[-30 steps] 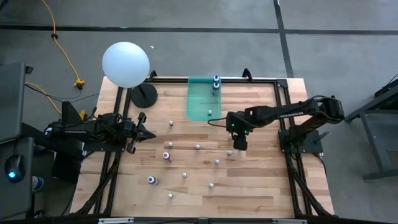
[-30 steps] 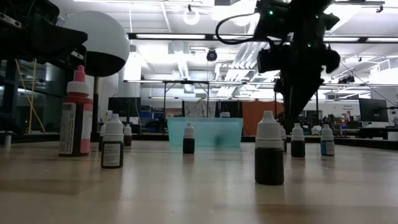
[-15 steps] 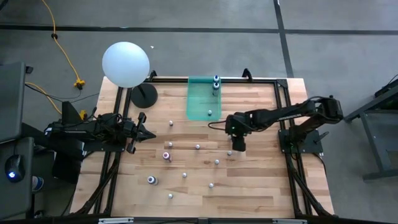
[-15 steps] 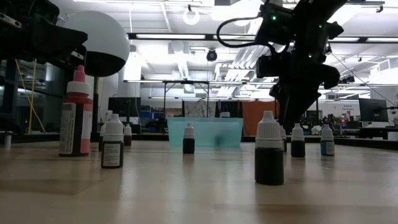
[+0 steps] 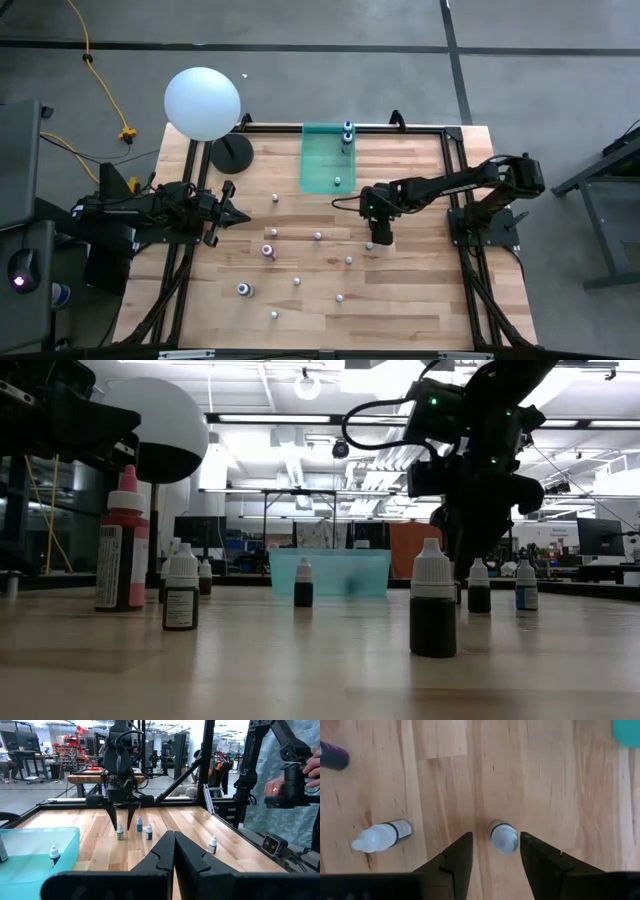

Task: Pick & Place food coloring
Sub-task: Put the green food coloring bottle into the light blue bin

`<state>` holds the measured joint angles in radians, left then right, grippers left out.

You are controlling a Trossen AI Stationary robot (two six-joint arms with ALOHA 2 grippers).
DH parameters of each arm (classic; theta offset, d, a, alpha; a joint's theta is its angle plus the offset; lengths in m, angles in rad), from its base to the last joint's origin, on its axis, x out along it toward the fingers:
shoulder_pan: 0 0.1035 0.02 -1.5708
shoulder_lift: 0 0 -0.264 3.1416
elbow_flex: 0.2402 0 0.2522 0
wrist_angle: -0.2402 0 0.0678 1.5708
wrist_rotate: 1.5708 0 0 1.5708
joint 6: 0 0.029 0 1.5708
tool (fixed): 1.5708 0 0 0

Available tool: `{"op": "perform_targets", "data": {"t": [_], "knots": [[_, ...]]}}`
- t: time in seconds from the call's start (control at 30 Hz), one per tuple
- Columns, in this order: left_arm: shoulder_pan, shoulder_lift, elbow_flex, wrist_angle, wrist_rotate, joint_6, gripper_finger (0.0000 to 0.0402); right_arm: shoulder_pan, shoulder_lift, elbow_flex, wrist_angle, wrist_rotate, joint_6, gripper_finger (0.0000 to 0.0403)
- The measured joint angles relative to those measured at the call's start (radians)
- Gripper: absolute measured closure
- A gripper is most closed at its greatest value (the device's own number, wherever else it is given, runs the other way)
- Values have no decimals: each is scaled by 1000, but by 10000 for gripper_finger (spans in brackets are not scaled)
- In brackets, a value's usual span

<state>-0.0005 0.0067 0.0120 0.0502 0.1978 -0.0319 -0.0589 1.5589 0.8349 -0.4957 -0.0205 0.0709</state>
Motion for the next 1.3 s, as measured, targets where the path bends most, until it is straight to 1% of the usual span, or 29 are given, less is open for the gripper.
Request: {"op": "perform_targets", "data": {"t": [0.3,0.4,0.6,0.73,0.87,1.13,1.3], "knots": [[0,0,0,0,0,0,401,-13,0,1,1,21,44,338],[0,0,0,0,0,0,401,-16,0,2,2,23,60,359],[0,0,0,0,0,0,401,-15,0,5,11,9,66,360],[0,0,0,0,0,0,401,-15,0,53,-8,-10,90,360],[0,0,0,0,0,0,401,-15,0,143,-68,-16,90,360],[0,0,0,0,0,0,401,-29,0,386,-216,-34,82,360],[0,0,0,0,0,0,401,-49,0,501,-279,-37,84,360]]}}
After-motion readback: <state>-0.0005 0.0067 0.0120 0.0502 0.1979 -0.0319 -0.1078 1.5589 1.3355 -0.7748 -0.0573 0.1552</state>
